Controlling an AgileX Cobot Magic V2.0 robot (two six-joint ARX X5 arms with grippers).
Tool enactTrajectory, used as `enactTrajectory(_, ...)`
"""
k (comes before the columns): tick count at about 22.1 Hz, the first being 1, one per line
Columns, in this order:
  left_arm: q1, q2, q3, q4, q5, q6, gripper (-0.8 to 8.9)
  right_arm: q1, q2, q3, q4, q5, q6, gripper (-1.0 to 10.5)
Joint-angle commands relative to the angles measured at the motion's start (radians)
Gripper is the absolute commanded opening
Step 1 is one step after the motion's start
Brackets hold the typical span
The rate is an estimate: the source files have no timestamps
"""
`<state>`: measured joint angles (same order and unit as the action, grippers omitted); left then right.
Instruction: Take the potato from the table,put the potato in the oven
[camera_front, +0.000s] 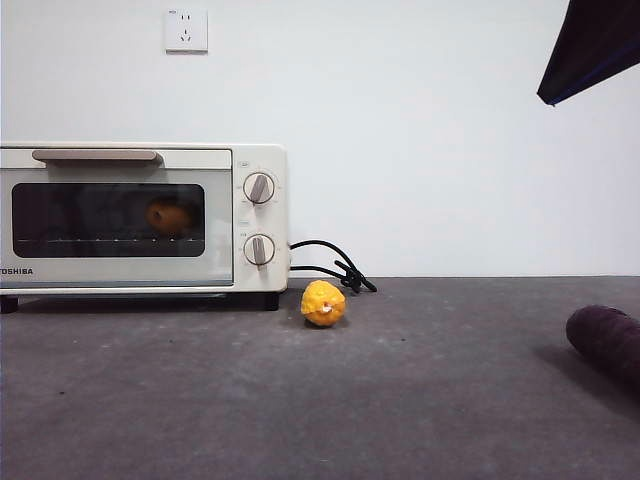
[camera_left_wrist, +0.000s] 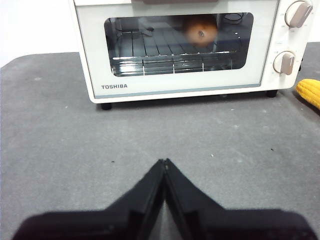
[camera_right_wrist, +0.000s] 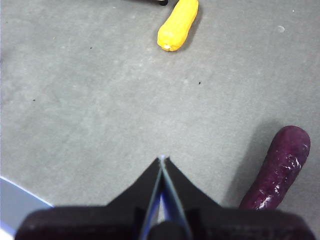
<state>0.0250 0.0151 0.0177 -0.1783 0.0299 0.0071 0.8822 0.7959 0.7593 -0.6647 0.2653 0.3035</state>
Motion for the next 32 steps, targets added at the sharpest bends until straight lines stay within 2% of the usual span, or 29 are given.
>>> enactTrajectory(1,-0.002,0.001,-0.009,0.01,0.003,-0.006,-0.04,0.0,0.0,-0.011,0.004,0.004,0.008,0.0)
enactTrajectory(5,-0.002,0.001,-0.009,0.01,0.003,-0.006,-0.04,-0.008,-0.008,-0.011,0.005,0.005,0.006,0.0)
enactTrajectory(8,-0.002,0.002,-0.009,0.01,0.003,-0.006,-0.04,-0.059,-0.074,-0.011,0.006,0.035,-0.12,0.0)
enactTrajectory(11,-0.002,0.006,-0.009,0.01,0.003,-0.006,-0.04,-0.209,-0.211,-0.033,0.069,0.017,-0.323,0.0)
enactTrajectory(12,-0.002,0.008,-0.009,0.01,0.003,-0.006,-0.04,-0.272,-0.259,-0.058,0.123,-0.003,-0.359,0.0)
enactTrajectory(16,-0.002,0.008,-0.009,0.01,0.003,-0.006,-0.04,-0.567,-0.456,-0.241,0.371,-0.045,-0.364,0.0)
enactTrajectory(19,-0.002,0.008,-0.009,0.01,0.003,-0.006,-0.04,-0.722,-0.529,-0.365,0.536,-0.177,-0.364,0.0)
enactTrajectory(25,-0.002,0.008,-0.009,0.01,0.003,-0.006,-0.04,-0.825,-0.562,-0.484,0.606,-0.348,-0.367,0.0)
enactTrajectory(32,-0.002,0.008,-0.009,0.01,0.003,-0.006,-0.04,-0.895,-0.566,-0.589,0.66,-0.363,-0.357,0.0)
